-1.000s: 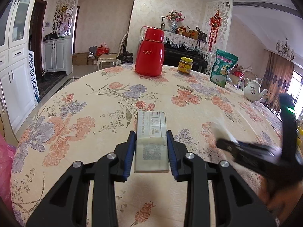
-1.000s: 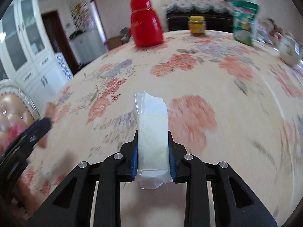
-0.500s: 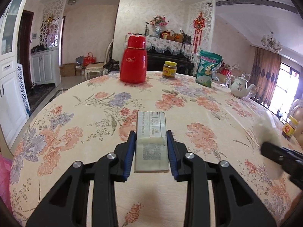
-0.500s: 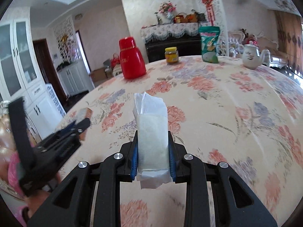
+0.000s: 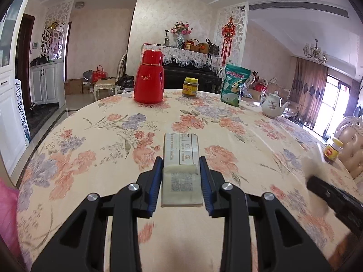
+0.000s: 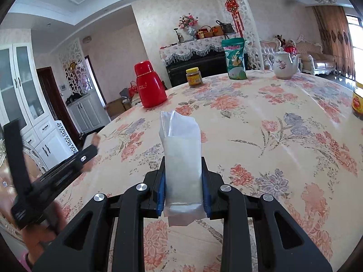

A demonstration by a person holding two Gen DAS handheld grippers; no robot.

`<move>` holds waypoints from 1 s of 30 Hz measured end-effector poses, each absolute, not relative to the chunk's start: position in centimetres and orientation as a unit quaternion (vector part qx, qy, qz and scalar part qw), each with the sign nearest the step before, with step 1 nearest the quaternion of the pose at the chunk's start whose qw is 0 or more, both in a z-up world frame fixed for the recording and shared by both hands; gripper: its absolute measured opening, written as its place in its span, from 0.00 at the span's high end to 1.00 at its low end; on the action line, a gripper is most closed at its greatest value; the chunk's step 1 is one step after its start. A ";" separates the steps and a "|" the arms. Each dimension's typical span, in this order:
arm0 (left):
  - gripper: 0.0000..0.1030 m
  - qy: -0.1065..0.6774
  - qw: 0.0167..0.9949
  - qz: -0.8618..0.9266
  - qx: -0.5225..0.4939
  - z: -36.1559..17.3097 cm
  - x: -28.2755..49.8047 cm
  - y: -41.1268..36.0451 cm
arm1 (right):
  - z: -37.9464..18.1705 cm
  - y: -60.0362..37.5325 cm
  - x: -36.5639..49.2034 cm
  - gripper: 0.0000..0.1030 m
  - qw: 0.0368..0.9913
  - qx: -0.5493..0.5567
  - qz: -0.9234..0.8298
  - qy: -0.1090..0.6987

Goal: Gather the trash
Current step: 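Carry the card and white packet to the pink bin and release both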

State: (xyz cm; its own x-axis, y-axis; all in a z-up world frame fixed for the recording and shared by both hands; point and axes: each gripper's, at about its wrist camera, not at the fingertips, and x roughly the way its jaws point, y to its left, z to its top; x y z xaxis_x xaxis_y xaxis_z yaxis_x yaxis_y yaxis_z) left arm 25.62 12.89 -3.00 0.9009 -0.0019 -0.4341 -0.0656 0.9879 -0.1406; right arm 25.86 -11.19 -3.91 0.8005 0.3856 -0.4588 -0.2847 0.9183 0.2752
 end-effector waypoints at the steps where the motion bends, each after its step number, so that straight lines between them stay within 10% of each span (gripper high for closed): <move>1: 0.69 0.222 0.972 0.017 -0.074 -2.9 24.9 12.7 | -3.9 -11.2 25.7 0.74 0.944 0.096 0.181 0.260; 30: 0.69 0.223 0.969 0.100 -0.026 -3.7 13.1 16.9 | -3.4 -0.8 21.2 0.74 0.908 -0.017 0.332 0.255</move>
State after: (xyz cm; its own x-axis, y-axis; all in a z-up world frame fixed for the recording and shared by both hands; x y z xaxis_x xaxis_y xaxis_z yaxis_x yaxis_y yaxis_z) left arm 13.11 16.92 -3.72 0.8801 0.1824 -0.4383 -0.2060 0.9785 -0.0065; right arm 21.16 -0.78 -3.38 0.6504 0.5936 -0.4740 -0.6114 0.7793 0.1371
